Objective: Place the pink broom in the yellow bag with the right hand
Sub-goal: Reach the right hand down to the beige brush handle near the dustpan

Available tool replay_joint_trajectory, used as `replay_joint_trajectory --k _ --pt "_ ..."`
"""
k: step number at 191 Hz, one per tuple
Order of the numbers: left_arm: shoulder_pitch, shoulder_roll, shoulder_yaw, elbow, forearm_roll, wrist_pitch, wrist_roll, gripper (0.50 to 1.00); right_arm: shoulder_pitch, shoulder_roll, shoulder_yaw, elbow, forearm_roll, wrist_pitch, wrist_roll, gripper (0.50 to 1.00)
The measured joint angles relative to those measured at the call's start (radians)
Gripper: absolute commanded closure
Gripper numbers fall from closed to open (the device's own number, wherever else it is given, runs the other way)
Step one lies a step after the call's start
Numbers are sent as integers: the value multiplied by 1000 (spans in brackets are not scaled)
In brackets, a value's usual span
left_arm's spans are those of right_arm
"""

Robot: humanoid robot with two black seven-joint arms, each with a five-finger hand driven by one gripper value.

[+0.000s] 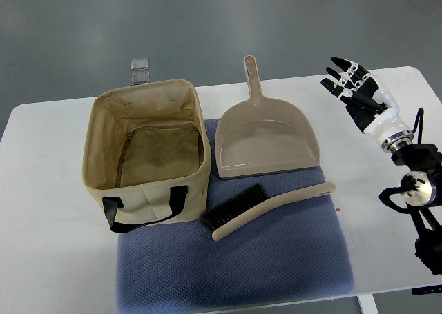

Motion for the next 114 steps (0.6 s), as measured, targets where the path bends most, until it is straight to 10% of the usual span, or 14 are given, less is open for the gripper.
replay_joint_trajectory --k 39,114 --pt "0 0 0 0 0 0 0 500 67 -117 -115 -5 -1 2 17 576" --pt "0 0 0 0 0 0 0 500 294 -502 -788 0 -352 -17 323 576"
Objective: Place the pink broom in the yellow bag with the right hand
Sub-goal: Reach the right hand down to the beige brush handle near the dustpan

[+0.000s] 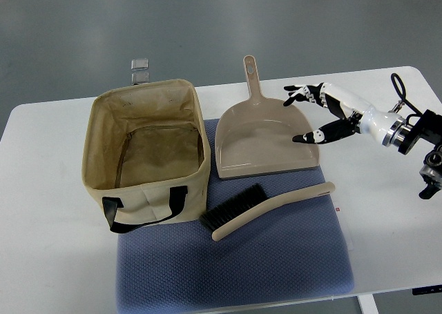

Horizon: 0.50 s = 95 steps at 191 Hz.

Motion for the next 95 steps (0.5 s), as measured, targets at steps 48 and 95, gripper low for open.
replay_joint_trajectory --k 48,95 --pt "0 0 0 0 0 0 0 500 13 -17 -151 46 -314 -26 30 579" --pt "0 0 0 0 0 0 0 500 35 -5 -261 52 -487 -149 3 666"
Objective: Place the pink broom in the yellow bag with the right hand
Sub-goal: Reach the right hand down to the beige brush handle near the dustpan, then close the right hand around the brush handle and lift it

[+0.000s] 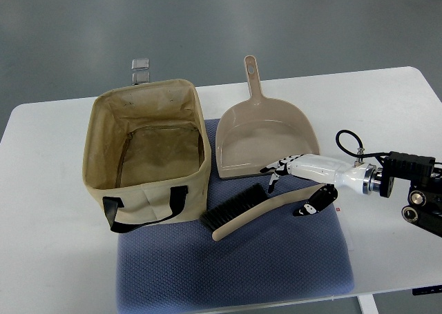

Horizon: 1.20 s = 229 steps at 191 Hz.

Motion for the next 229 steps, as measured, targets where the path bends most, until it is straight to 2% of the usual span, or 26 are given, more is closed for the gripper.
replay_joint_trajectory --k 42,84,97,114,119,132,193,229 --pt "0 0 0 0 0 0 0 500 2 1 -20 0 -70 -58 -35 709" --pt "0 0 0 0 0 0 0 500 -1 2 -50 0 -125 -94 -39 781" --pt "0 0 0 0 0 0 0 500 -1 2 -50 -1 -131 -96 -41 871" --pt "0 0 0 0 0 0 0 500 -1 2 -51 -1 -134 -101 -42 920" --pt "0 0 0 0 0 0 0 500 -2 2 -51 -1 -135 -104 -42 952" --pt "0 0 0 0 0 0 0 500 -4 2 -51 -1 -136 -115 -42 1000" --pt "0 0 0 0 0 0 0 500 -10 -1 -38 -5 -132 -130 -41 1000" --pt "0 0 0 0 0 0 0 500 -4 -18 50 -8 -108 -176 -39 1000"
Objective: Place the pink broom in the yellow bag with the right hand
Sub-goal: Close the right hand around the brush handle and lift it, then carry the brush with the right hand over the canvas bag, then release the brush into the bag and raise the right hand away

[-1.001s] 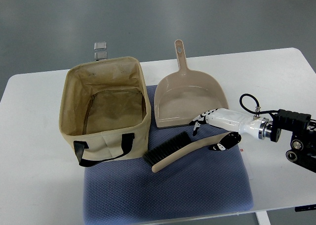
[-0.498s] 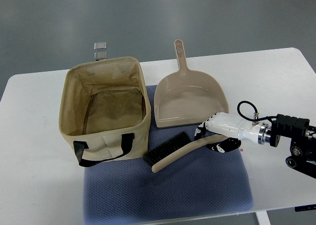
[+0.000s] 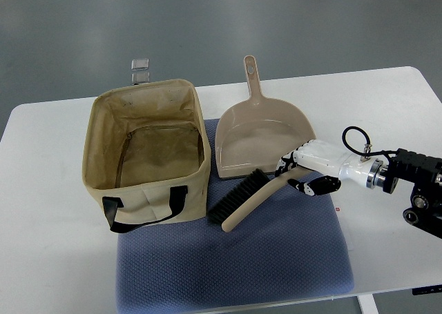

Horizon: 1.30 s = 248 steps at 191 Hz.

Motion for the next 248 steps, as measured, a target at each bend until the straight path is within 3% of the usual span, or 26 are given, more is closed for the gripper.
replay_joint_trajectory --k 43,88,112,173,211,238,241,248 --pt "0 0 0 0 0 0 0 500 36 -91 108 1 74 -8 9 1000" --pt "0 0 0 0 0 0 0 500 196 -213 116 -13 247 1 1 1000" --pt "0 0 0 0 0 0 0 500 298 -225 105 -53 297 12 -5 1000" --pt "0 0 0 0 0 0 1 500 462 -2 64 -67 236 85 -57 1000" --pt "0 0 0 0 0 0 1 500 480 186 31 -77 130 91 -64 1000" --pt "0 0 0 0 0 0 0 500 480 250 -5 -84 96 91 -64 1000" --pt "0 0 0 0 0 0 0 500 480 253 -10 -84 94 91 -64 941" --pt "0 0 0 0 0 0 0 500 480 258 -17 -86 91 89 -64 863"
